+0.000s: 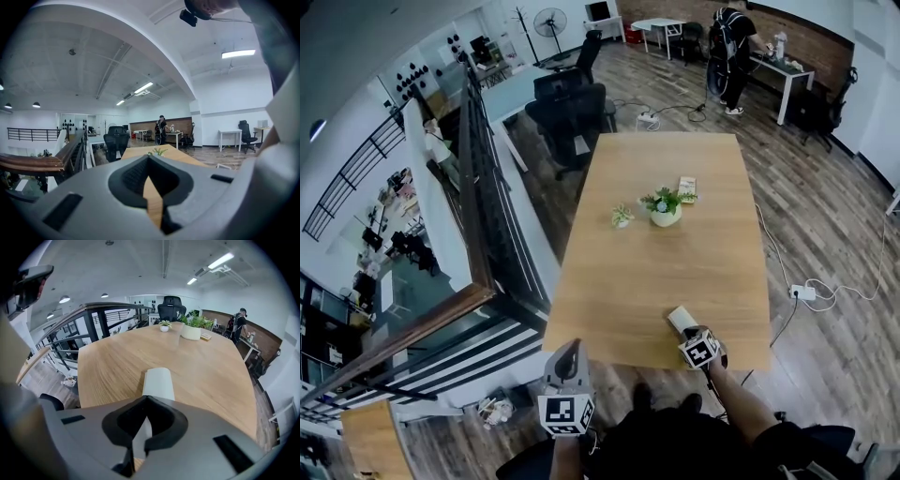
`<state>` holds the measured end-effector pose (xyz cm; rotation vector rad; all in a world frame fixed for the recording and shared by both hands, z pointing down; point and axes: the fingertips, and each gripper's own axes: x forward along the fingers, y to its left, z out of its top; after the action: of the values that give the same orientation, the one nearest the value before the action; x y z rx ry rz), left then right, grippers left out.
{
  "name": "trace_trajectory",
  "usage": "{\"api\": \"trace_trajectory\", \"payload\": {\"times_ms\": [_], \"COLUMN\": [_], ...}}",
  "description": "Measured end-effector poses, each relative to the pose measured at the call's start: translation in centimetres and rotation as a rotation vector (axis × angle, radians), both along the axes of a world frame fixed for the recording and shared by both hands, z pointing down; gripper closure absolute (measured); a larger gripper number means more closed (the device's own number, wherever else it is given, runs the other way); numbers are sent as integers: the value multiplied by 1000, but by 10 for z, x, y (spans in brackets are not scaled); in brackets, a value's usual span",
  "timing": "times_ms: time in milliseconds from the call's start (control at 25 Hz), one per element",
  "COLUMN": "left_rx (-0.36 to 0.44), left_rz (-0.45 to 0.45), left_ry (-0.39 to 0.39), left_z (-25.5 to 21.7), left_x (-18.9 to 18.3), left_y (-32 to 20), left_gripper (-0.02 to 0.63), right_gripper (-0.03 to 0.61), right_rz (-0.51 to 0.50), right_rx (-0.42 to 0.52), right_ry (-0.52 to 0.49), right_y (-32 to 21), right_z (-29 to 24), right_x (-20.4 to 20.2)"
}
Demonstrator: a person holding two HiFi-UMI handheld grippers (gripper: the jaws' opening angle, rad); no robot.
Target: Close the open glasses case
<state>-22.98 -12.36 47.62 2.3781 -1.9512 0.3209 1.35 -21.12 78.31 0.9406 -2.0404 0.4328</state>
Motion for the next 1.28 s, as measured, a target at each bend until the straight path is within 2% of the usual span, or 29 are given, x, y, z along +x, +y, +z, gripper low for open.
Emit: {"api": "trace_trajectory", "payload": {"times_ms": [200,320,480,680,880,1040,1280], "left_rx": [12,22,41,39,59,70,97], "left_rz": [11,15,29,51,63,77,93], "left_ry": [0,5,8,15,11,3,-20], "left_z": [-3,-5,-11,-9,-13,-18,-27], "left_x": [2,2,7,16,21,28,34], "left_y": [-2,-4,-14,-20,-34,-42,-48], "left_gripper": [615,615,615,615,615,615,615], "right_gripper": [563,563,563,563,563,563,563], "right_rz": [23,62,119,163,233,298,326], "right_rx": [92,167,326,555,749,784,769], "right_ry": [-96,-184,-339,-470,-500,-486,-457], "right_y": [3,5,-2,7,14,22,26], "right_z": [-25,-64,-145,-252,-330,-343,-341], "right_x": [1,4,12,45,89,118,124]}}
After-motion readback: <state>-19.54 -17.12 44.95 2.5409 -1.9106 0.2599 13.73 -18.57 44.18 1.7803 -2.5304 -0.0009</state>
